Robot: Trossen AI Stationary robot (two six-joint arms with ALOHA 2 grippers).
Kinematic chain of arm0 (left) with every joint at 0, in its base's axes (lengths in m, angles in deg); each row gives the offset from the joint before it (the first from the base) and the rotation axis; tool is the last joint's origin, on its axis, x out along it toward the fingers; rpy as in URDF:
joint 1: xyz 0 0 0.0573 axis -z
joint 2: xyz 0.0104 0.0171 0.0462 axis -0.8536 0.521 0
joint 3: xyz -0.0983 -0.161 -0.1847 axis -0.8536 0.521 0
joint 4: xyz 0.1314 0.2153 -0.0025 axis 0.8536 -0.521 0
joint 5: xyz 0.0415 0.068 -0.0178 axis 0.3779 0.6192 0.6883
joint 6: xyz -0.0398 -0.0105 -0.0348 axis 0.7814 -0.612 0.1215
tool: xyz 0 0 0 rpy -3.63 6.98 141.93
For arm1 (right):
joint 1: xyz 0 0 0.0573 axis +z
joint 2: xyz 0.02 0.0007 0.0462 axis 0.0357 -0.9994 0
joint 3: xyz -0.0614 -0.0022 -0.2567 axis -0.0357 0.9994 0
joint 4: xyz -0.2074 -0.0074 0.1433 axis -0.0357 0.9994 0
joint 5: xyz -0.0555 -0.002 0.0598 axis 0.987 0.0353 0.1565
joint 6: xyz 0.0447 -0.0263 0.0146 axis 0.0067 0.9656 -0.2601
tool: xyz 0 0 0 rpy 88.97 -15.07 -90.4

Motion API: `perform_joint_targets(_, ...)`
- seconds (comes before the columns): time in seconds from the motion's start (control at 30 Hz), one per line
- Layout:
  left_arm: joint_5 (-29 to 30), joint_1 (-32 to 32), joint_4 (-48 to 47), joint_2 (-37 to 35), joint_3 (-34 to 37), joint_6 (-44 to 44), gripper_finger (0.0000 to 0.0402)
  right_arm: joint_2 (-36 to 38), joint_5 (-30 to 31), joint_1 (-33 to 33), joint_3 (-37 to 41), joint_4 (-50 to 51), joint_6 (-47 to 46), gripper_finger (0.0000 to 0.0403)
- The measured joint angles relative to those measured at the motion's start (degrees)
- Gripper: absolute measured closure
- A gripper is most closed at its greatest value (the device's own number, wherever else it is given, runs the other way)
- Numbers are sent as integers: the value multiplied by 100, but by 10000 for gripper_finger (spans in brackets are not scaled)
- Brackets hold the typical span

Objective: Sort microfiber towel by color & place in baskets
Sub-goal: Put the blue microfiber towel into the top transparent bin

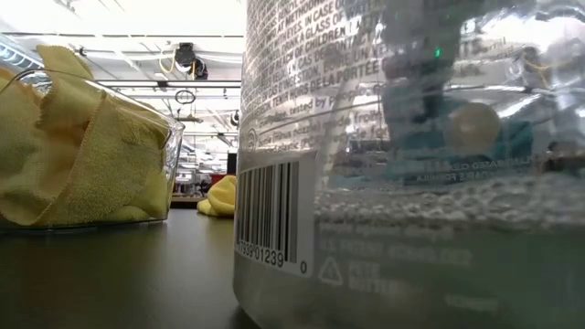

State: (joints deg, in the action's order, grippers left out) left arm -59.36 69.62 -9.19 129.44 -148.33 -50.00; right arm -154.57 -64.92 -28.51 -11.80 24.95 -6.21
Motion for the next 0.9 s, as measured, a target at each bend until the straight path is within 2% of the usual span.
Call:
perform_joint_targets(0.13,-2,12,-10,0,0,4,175,-292,-276,-96,155,-269,98,399)
perform_joint_targets(0.53,0,75,-24,0,0,141,175,-300,-888,-326,1502,-1940,91,399)
perform_joint_targets(0.67,0,75,-18,0,0,147,175,-298,-901,-493,1877,-2385,-54,399)
perform_joint_targets(0.9,0,75,-13,0,0,198,175,-280,-1495,-821,2613,-3195,-506,399)
